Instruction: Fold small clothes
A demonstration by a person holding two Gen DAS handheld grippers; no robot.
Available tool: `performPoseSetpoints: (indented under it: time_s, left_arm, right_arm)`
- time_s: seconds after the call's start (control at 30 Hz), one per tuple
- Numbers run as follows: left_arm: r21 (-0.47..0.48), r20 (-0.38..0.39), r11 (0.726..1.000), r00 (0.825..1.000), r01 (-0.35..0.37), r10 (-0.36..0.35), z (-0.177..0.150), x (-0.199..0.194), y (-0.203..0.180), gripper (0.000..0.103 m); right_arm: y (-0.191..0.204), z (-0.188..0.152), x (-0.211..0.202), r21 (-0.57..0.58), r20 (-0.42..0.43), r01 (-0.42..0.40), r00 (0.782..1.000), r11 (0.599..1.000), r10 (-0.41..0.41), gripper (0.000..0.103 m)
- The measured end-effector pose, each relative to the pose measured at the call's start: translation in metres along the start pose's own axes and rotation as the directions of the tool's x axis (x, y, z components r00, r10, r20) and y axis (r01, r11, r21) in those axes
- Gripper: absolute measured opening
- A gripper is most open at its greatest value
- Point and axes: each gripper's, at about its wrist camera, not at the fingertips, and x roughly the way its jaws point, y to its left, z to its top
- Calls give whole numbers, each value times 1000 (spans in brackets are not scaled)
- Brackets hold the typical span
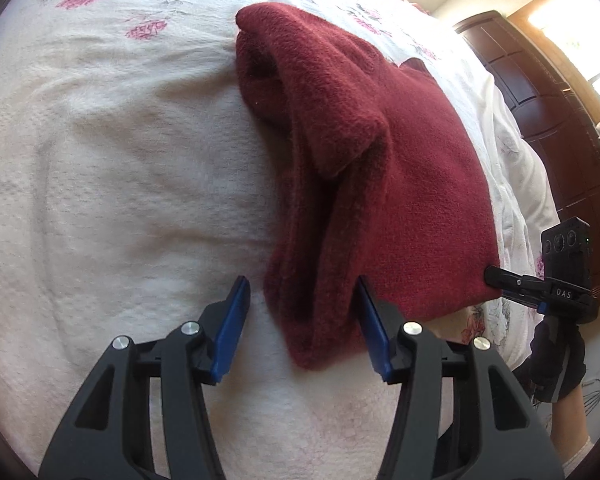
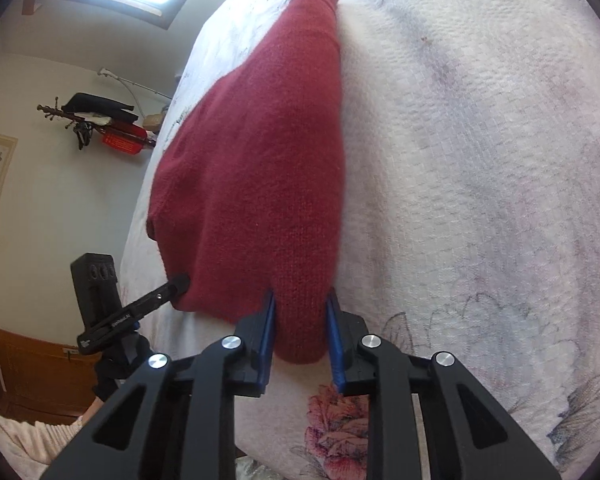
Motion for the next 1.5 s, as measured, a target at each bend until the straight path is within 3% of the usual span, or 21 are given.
performPoseSetpoints:
  time_s: [0.23, 0.43, 0.57, 0.63, 0.67, 0.77, 0.87, 0.9, 1.0, 1.17, 1.5]
  left_arm:
    - [10, -10, 1000, 1000, -21, 21, -1, 0, -1, 54]
    - [9, 33, 996, 996, -88, 87, -8, -35, -19, 53]
    - [5, 65, 993, 991, -117, 116, -22, -65, -32, 58]
    - [11, 77, 989, 986, -147, 145, -31, -78, -40, 63]
    - [14, 83, 986, 983, -163, 162, -35, -84, -44, 67]
    - [17, 93, 979, 975, -202, 200, -46, -100, -57, 75]
    - [16, 121, 974, 967, -227, 223, -55, -115, -68, 76]
    - [8, 127, 972, 965, -233, 230, -60, -121, -69, 77]
    - [-15, 147, 965, 954, -260, 259, -69, -136, -75, 80]
    - [7, 191, 938, 921, -347, 339, -82, -155, -94, 89]
    - [-9, 212, 902, 881, -432, 424, -106, -173, -107, 90]
  right_arm:
    - [-11, -9, 7, 30, 16, 19, 1000, 999, -19, 28]
    - [20, -25, -18, -2, 61, 108, 992, 994, -108, 37]
    - [45, -46, -41, -44, 94, 153, 985, 987, -148, 42]
    - [58, -56, -54, -63, 121, 190, 976, 980, -182, 55]
    - [65, -61, -61, -78, 137, 219, 969, 973, -207, 57]
    - [86, -72, -74, -112, 167, 285, 950, 952, -265, 75]
    - [106, -82, -82, -139, 193, 318, 938, 938, -289, 81]
    - [112, -84, -84, -146, 200, 329, 934, 933, -297, 88]
    - [130, -95, -89, -179, 236, 366, 917, 913, -321, 92]
    - [149, -117, -92, -221, 275, 451, 879, 865, -388, 95]
    - [145, -140, -105, -173, 283, 514, 843, 840, -457, 99]
